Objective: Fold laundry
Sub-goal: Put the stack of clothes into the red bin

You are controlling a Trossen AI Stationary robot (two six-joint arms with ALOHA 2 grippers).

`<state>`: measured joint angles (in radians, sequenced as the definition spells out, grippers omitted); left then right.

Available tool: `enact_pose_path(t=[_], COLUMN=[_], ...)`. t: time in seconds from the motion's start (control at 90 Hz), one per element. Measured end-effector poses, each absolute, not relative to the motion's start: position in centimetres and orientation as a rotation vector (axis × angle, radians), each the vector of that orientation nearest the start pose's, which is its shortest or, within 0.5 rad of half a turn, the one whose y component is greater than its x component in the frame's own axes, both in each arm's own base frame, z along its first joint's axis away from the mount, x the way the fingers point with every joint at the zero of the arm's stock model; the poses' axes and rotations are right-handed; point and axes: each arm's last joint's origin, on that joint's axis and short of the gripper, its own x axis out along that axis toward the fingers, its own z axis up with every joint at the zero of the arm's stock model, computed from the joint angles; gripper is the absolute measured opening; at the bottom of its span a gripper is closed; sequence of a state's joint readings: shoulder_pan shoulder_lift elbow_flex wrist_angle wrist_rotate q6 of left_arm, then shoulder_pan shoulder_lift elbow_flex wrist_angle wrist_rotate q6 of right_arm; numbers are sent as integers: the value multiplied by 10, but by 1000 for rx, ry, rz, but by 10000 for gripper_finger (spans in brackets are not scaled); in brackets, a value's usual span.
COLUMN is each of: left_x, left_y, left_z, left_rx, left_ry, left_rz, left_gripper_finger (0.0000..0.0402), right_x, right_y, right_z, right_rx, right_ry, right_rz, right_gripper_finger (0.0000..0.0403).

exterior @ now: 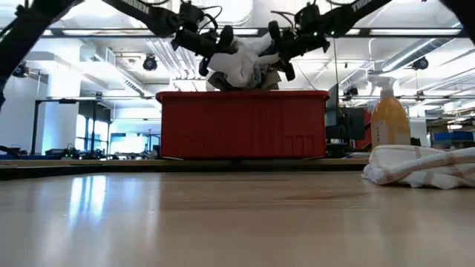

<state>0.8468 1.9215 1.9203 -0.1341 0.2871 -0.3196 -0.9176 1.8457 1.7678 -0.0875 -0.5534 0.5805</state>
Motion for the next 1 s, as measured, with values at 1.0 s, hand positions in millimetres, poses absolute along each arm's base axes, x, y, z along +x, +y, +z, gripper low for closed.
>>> enact_pose_path(t=[1.0], left_x=[302], left_y=[370], left_z=[299], left_rx=[-645], left_ry=[364], left_rz=[633], left_gripper_finger=[37], right_x=[290], right_y=[-366], right_z=[304], right_rx=[845], right_ry=[461], right_rz=[-466], right_gripper_finger=[56])
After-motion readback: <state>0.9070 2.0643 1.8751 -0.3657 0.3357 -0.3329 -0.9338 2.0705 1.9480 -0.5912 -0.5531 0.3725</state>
